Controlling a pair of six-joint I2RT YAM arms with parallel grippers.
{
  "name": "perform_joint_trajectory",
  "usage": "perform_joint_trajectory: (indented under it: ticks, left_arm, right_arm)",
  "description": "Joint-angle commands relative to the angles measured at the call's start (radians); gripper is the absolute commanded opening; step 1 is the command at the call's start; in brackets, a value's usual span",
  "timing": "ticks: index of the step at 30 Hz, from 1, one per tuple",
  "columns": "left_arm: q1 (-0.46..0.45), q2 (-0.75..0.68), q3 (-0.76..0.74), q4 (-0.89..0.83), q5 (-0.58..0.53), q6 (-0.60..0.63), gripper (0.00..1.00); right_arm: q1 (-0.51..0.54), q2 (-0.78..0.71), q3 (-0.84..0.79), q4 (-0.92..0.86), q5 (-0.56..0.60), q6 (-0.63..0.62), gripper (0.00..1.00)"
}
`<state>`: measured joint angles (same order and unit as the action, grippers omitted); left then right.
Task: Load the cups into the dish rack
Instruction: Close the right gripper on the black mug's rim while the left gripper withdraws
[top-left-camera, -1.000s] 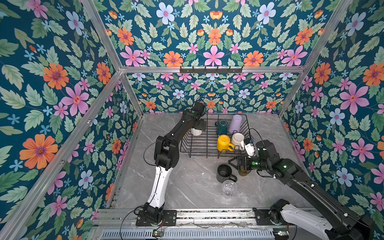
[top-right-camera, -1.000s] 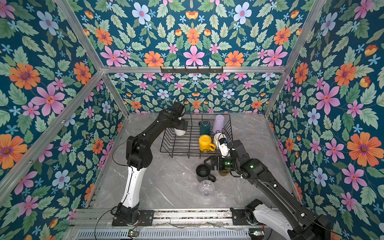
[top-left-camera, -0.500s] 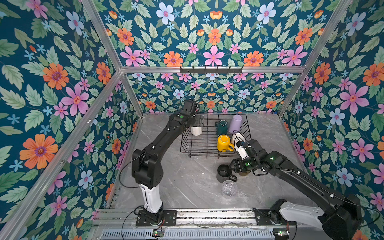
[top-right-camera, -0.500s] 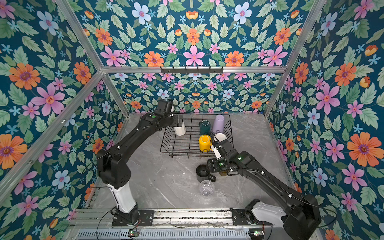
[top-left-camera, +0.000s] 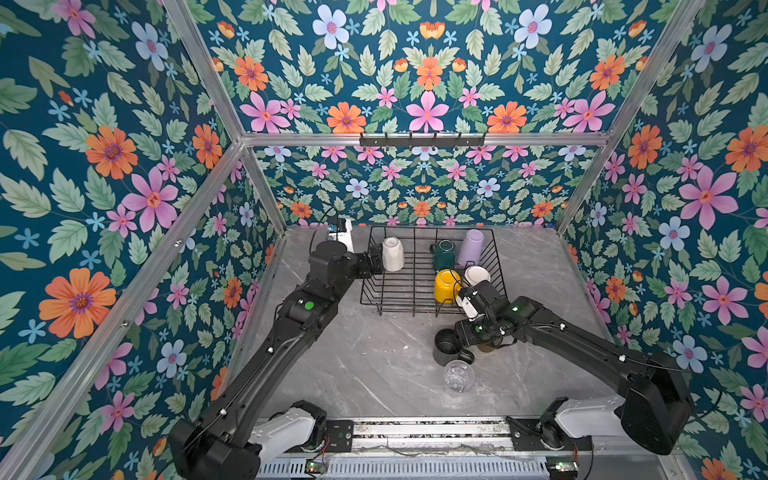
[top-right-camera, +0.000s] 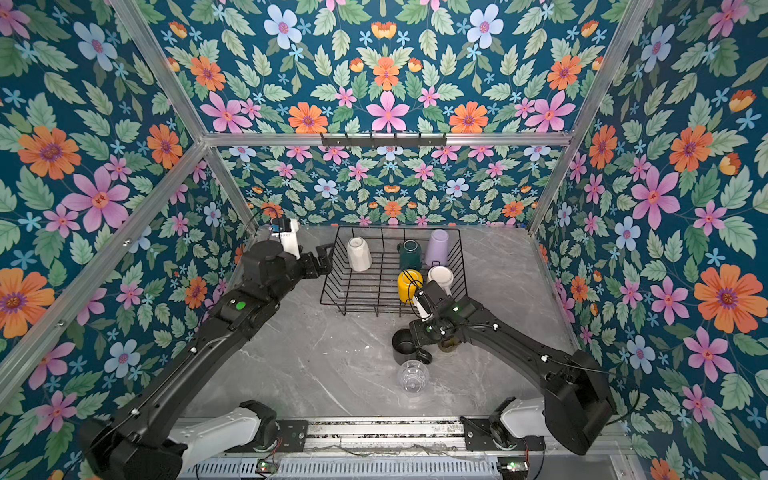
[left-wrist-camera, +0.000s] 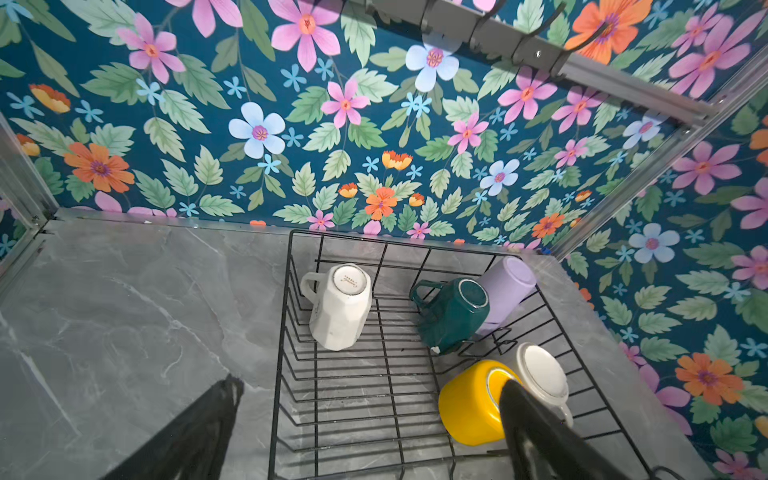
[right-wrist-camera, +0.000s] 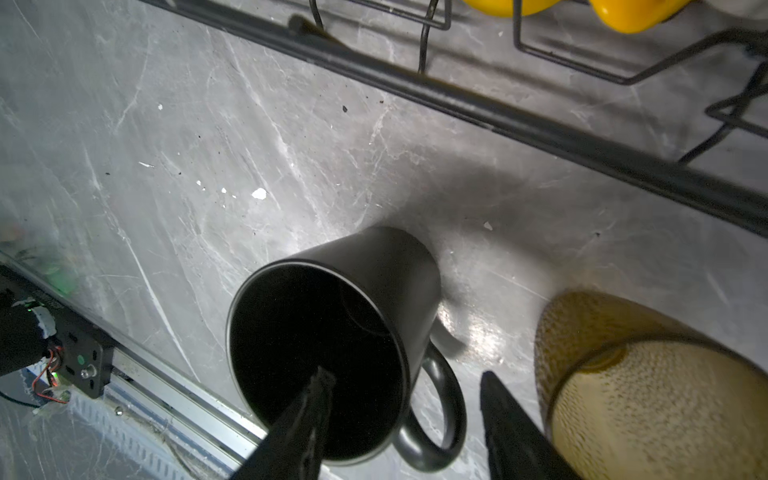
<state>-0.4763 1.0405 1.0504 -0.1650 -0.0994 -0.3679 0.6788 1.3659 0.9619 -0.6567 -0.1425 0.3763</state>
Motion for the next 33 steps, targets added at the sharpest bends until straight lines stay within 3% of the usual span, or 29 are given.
perform_joint_trajectory:
  ticks: [1, 14, 33]
  left_arm:
    - [0.001, -0.097, -0.062, 0.057, -0.062, -0.059, 1.0]
    - [0.001, -0.359, -0.223, -0.056, -0.159, -0.136, 1.0]
    - [0.001, -0.391, -0.24, -0.064, -0.144, -0.148, 1.0]
  right_arm:
    - [0.01, 0.03, 0.004, 0.027, 0.039, 0.015, 0.54]
    - [0.065, 0.171, 0.046, 0.04, 0.145, 0.01, 0.36]
    - [0.116, 0.23, 0.114, 0.024, 0.254, -0.05, 0.0]
